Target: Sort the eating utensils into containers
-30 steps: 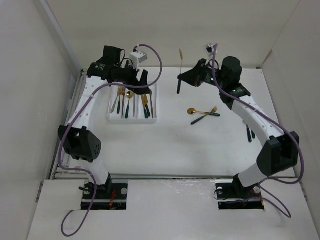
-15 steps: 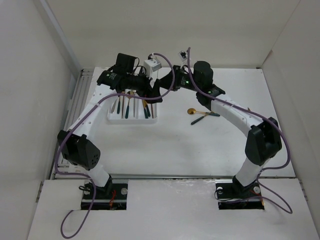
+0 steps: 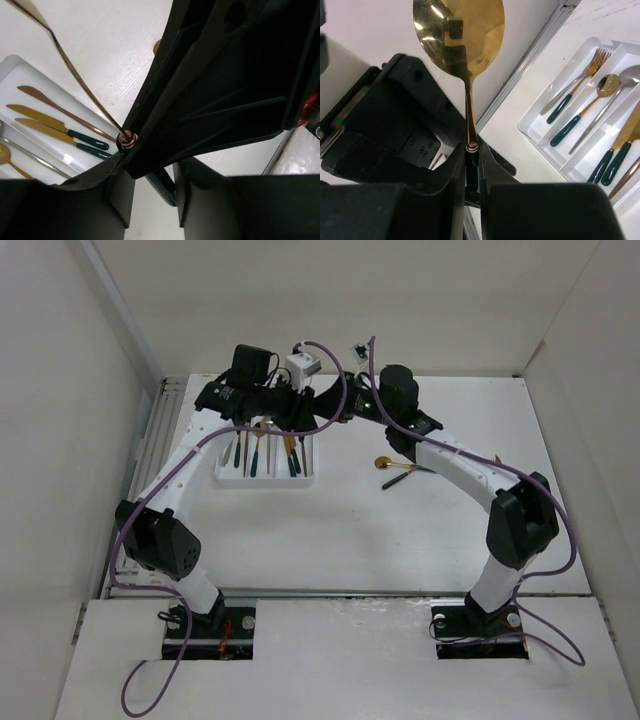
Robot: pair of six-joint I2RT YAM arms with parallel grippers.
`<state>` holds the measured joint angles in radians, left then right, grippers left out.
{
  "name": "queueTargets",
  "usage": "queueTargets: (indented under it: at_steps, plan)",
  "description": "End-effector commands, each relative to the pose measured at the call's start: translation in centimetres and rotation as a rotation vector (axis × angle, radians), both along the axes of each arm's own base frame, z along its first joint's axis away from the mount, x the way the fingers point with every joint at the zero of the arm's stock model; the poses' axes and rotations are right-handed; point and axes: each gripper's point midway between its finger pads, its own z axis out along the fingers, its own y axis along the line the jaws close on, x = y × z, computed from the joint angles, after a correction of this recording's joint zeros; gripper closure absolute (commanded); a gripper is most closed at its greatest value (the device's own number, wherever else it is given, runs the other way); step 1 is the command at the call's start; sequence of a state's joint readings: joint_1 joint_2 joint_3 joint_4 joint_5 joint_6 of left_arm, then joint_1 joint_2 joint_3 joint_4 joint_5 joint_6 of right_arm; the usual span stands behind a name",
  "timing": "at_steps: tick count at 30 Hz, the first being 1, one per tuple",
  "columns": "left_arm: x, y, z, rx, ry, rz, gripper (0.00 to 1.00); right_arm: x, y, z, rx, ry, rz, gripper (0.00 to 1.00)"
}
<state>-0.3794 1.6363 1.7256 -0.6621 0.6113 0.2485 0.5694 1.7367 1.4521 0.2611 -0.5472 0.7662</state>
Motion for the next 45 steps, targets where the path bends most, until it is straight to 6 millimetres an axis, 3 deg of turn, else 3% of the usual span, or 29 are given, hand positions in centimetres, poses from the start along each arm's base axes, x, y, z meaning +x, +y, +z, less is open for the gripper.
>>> queueTargets:
  at_steps: [1, 2, 4, 10, 11, 12, 15, 17, 21, 24, 26, 27, 32, 41, 45]
  plan:
    - [0.4, 0.1, 1.4, -0.022, -0.055, 0.025, 0.72, -0.3, 0.7, 3.1, 0.061, -0.075, 0.027, 1.00]
    - [0.4, 0.1, 1.4, -0.022, -0.055, 0.025, 0.86, -0.3, 0.7, 3.1, 0.061, -0.075, 0.027, 1.00]
    - [0.6, 0.4, 0.9, -0.006, -0.050, 0.041, 0.99, -0.3, 0.7, 3.1, 0.061, -0.075, 0.027, 1.00]
    - [1.1, 1.3, -0.4, 0.002, 0.005, 0.124, 1.00, 0.0, 1.0, 2.2, 0.058, -0.042, 0.027, 0.97]
    - [1.6, 2.2, -1.2, 0.007, 0.022, 0.164, 1.00, 0.7, 0.7, 1.6, 0.056, -0.022, 0.015, 0.89]
    - [2.2, 2.8, -1.4, 0.003, 0.025, 0.201, 1.00, 0.7, 0.7, 1.6, 0.062, -0.011, 0.015, 0.67]
    - [4.8, 6.7, -4.5, 0.060, 0.094, 0.398, 1.00, 2.9, -1.1, 0.1, 0.061, 0.049, -0.038, 0.48]
    - [6.8, 9.9, -7.2, 0.112, 0.142, 0.523, 1.00, 3.9, -2.1, -1.4, 0.042, 0.105, -0.083, 0.47]
    - [8.3, 12.2, -11.7, 0.160, 0.241, 0.591, 1.00, 5.3, -4.4, -4.5, -0.036, 0.138, -0.162, 0.45]
    - [8.5, 12.2, -14.4, 0.188, 0.298, 0.588, 1.00, 5.5, -5.2, -6.0, -0.121, 0.119, -0.196, 0.45]
    - [9.3, 12.3, -15.1, 0.201, 0.303, 0.597, 1.00, 5.7, -5.7, -6.4, -0.137, 0.126, -0.203, 0.45]
    - [9.3, 12.2, -16.8, 0.213, 0.345, 0.602, 1.00, 6.0, -6.3, -6.7, -0.146, 0.127, -0.214, 0.45]
    - [10.8, 14.3, -19.6, 0.230, 0.407, 0.665, 1.00, 6.4, -7.4, -7.6, -0.161, 0.150, -0.209, 0.45]
    - [10.5, 14.1, -20.4, 0.243, 0.428, 0.628, 0.59, 6.5, -10.0, -8.1, -0.211, 0.146, -0.249, 0.45]
    - [10.6, 14.0, -19.0, 0.250, 0.401, 0.634, 0.54, 6.5, -12.3, -9.0, -0.299, 0.163, -0.297, 0.42]
